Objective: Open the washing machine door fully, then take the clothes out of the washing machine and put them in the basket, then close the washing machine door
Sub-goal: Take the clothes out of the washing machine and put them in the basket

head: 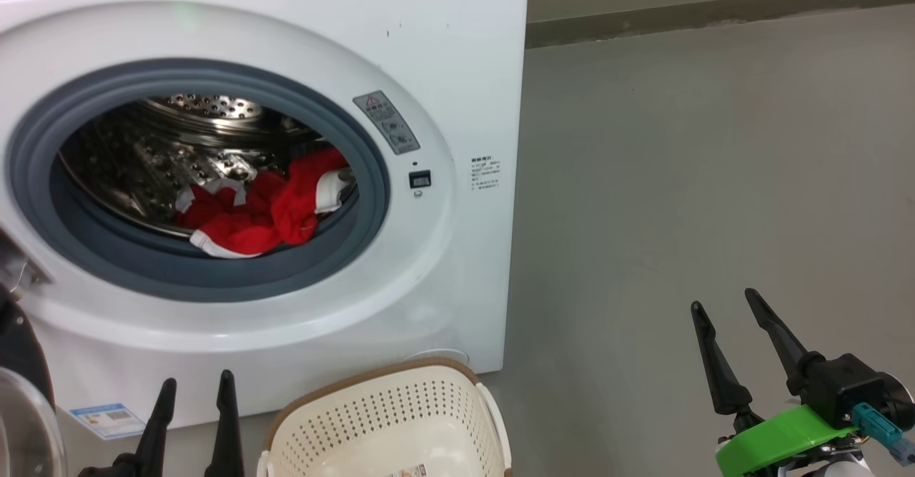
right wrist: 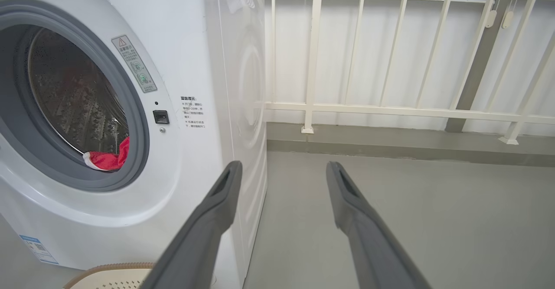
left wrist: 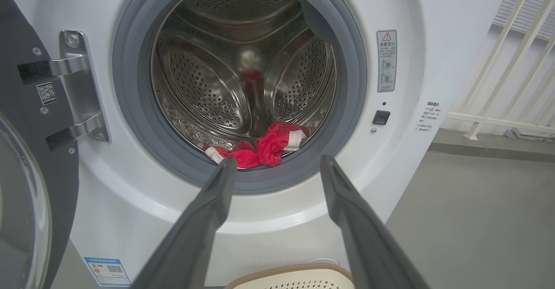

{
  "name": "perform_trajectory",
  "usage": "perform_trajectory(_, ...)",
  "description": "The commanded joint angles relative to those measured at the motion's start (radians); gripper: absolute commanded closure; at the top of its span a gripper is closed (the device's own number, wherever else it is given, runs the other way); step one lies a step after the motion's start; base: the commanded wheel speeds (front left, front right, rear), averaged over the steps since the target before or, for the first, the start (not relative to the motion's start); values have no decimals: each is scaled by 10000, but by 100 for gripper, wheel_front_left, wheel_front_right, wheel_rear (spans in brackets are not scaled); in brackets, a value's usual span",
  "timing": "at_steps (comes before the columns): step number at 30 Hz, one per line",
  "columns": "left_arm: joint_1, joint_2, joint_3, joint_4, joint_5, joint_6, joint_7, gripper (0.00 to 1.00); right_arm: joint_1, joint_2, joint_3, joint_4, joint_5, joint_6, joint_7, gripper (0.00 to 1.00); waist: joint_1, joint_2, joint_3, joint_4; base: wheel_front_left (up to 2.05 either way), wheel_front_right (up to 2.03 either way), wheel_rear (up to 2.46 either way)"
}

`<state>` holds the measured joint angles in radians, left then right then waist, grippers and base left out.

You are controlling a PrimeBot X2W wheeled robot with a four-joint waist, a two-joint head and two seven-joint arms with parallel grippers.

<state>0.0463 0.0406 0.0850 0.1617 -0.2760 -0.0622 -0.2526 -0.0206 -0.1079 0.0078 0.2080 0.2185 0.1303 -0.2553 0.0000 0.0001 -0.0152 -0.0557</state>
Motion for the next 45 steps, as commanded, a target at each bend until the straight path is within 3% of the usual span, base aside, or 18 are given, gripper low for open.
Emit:
perform_trajectory(1, -231, 99, 294, -206, 16, 24, -91, 0, -202, -178, 194, -197, -8, 4, -65, 0, 0, -1, 7, 14, 102, -102, 0)
perform_trajectory(26, -316, 97, 330, 111, 38, -7, -91, 0, -79, -236, 263, -157, 30, 4, -65, 0, 0, -1, -83, 114, 13, -13, 0)
perform_trajectory(37, -1044, 97, 262, 231, -136, 198, -91, 0, -181, -351, 257, -310, 19, 4, -65, 0, 0, -1, 493, 357, 0, 0, 0)
perform_trajectory(45, -2416, 97, -59, 757, -66, 278, -91, 0, -541, -611, 256, -467, 15, 4, -65, 0, 0, -1, 1364, 643, 0, 0, 0)
